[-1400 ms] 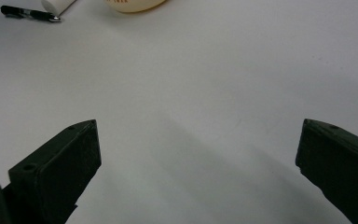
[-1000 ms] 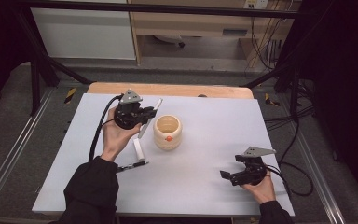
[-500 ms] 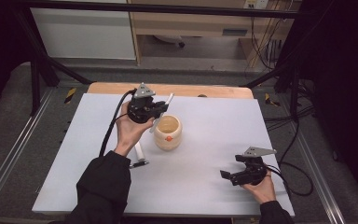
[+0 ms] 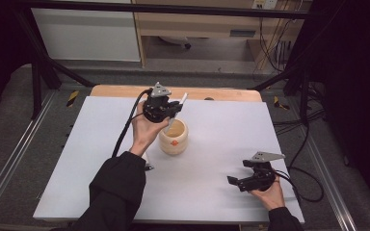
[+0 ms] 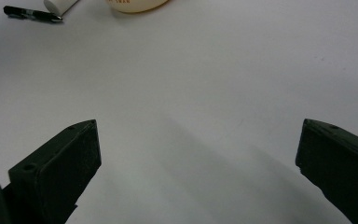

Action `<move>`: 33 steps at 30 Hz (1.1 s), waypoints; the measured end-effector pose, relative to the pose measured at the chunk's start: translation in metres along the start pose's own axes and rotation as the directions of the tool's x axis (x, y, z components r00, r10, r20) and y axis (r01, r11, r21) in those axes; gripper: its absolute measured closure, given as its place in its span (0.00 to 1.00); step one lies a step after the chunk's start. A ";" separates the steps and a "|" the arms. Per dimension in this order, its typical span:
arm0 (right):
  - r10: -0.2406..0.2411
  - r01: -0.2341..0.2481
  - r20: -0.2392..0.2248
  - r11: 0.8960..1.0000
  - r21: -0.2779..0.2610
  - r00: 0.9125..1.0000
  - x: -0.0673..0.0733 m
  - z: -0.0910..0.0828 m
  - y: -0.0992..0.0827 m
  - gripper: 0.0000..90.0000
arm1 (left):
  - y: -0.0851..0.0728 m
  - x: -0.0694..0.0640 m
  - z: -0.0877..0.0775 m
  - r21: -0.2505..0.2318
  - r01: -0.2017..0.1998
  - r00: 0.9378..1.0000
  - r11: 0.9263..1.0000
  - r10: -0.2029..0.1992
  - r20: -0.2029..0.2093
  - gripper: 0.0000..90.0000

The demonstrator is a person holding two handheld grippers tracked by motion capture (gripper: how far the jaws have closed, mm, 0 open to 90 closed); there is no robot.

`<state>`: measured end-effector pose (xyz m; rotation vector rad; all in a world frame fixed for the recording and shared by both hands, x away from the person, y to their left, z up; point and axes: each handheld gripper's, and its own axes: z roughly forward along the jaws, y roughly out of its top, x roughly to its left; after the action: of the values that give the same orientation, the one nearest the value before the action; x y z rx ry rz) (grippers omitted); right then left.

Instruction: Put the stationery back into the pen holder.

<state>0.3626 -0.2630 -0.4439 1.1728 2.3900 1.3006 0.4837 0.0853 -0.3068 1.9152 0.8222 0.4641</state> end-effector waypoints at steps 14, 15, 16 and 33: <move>0.001 -0.001 -0.001 1.000 0.000 1.000 0.000 0.000 0.000 0.01 | -0.013 0.000 0.027 0.015 -0.005 1.000 1.000 0.004 0.006 0.87; 0.002 -0.002 -0.002 1.000 0.000 1.000 0.000 0.000 0.000 0.01 | -0.015 -0.001 0.028 0.018 -0.010 1.000 1.000 0.009 0.004 0.87; 0.002 -0.002 -0.002 1.000 0.000 1.000 0.000 -0.001 0.000 0.01 | -0.016 -0.001 0.029 0.011 -0.005 1.000 1.000 0.005 0.003 0.87; -0.002 0.002 0.001 1.000 0.000 1.000 0.000 0.000 0.000 0.01 | -0.046 0.003 0.033 0.025 -0.005 1.000 1.000 0.005 0.016 0.87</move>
<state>0.3624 -0.2632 -0.4440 1.1706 2.3897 1.2999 0.4907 0.0808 -0.3625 1.9418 0.8162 0.4424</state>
